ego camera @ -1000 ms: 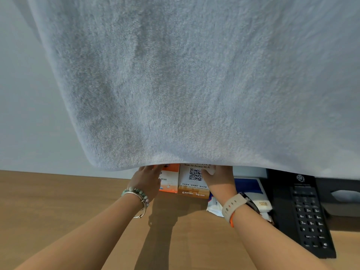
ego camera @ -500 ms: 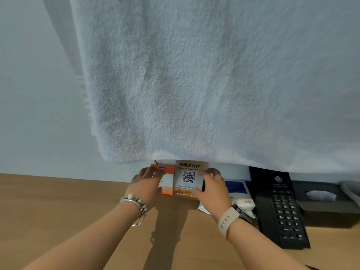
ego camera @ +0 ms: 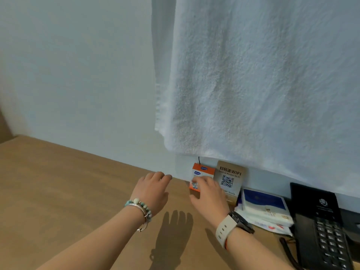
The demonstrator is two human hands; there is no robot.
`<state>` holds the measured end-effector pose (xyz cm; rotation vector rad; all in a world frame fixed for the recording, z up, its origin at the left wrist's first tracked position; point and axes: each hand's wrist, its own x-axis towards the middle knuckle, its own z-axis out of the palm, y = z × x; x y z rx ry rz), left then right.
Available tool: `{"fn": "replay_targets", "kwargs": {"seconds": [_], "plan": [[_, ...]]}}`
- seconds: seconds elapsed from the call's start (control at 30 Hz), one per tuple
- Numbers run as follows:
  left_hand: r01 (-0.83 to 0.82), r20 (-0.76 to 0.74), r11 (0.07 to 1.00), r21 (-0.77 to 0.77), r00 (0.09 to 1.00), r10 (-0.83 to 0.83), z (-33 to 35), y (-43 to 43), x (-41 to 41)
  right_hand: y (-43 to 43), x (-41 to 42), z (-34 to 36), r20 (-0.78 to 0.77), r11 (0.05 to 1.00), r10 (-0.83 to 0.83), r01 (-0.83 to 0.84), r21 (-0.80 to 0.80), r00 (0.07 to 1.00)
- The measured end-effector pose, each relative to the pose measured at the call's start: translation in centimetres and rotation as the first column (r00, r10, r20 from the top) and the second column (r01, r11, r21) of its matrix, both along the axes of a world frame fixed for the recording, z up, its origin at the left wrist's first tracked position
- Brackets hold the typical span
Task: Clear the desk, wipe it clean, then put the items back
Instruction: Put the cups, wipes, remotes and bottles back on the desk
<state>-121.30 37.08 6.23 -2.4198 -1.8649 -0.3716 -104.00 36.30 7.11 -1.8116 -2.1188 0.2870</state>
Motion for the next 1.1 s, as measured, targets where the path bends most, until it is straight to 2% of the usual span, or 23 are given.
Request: {"fn": "replay_targets", "kwargs": {"seconds": [0.13, 0.27, 0.37, 0.43, 0.5, 0.63, 0.83, 1.1], "plan": [[-0.101, 0.040, 0.995, 0.020, 0.994, 0.100, 0.1, -2.8, -6.2, -0.6, -6.4, 0.3, 0.006, 0.991, 0.130, -0.130, -0.006, 0.991], [-0.244, -0.028, 0.970, -0.016, 0.969, 0.244, 0.5, -7.0, -14.5, -2.4, -15.0, 0.1, -0.017, 0.962, 0.274, -0.274, -0.012, 0.962], [-0.362, -0.061, 0.932, 0.001, 0.930, 0.362, 0.2, -10.7, -21.2, -4.4, -22.3, -0.2, -0.033, 0.918, 0.393, -0.394, -0.046, 0.919], [-0.438, -0.032, 0.896, -0.074, 0.899, 0.437, 0.0, -13.7, -25.4, -6.0, -27.3, -0.5, -0.040, 0.880, 0.469, -0.471, -0.061, 0.882], [-0.503, -0.015, 0.864, -0.033, 0.864, 0.503, -0.5, -16.5, -29.8, -7.7, -32.4, -0.9, -0.044, 0.840, 0.537, -0.539, -0.064, 0.842], [-0.654, 0.013, 0.757, -0.015, 0.757, 0.654, -0.9, -22.6, -37.6, -11.5, -42.1, -1.9, -0.062, 0.729, 0.677, -0.680, -0.081, 0.733], [-0.825, -0.034, 0.563, -0.052, 0.565, 0.825, -2.2, -30.2, -46.8, -15.9, -53.5, -3.3, -0.061, 0.542, 0.833, -0.834, -0.102, 0.549], [-0.916, -0.079, 0.390, -0.095, 0.397, 0.914, -3.8, -32.0, -57.3, -16.1, -66.7, -5.2, -0.052, 0.387, 0.918, -0.917, -0.096, 0.393]]}}
